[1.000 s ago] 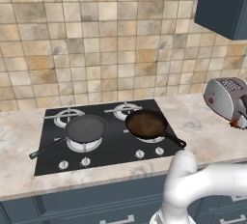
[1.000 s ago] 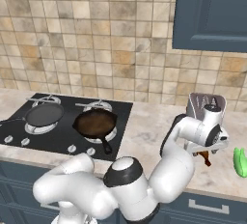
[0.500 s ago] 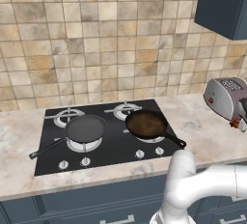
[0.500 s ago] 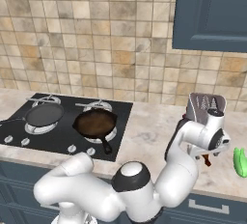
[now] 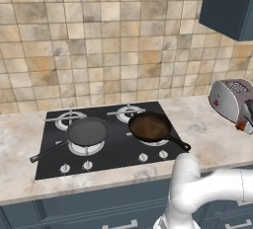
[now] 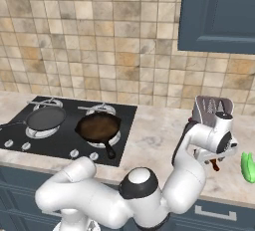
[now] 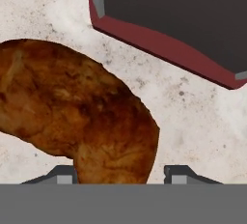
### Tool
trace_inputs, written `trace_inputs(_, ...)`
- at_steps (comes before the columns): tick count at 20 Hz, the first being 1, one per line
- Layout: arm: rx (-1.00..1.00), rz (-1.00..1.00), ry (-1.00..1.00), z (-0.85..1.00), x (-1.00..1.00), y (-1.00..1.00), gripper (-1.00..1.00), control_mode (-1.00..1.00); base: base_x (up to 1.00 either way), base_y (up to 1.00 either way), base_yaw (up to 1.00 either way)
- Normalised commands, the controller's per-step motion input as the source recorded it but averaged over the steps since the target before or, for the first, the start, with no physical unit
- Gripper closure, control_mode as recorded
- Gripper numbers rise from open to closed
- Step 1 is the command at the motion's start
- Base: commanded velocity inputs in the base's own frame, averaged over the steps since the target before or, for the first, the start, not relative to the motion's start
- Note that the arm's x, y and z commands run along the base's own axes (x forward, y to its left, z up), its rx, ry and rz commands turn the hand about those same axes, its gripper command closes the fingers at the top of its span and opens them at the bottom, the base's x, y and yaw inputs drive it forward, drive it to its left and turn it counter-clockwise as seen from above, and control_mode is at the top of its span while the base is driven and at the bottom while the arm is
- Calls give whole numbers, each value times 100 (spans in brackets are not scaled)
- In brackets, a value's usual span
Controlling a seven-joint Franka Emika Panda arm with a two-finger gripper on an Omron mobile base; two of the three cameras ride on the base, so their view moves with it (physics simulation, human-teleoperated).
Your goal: Place both pans onto different burners. Then place the corn and the chicken drumstick on different pans.
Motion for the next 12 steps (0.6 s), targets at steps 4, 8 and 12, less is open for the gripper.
trace_inputs(4, 0, 0, 0, 0, 0, 0, 100, -100, 0, 0, 0)
trace_inputs(8, 0, 0, -1, -6, 0, 0, 100, -100, 0, 0, 0)
trace_inputs(12, 0, 1, -4, 6, -49, 0, 100, -100, 0, 0, 0)
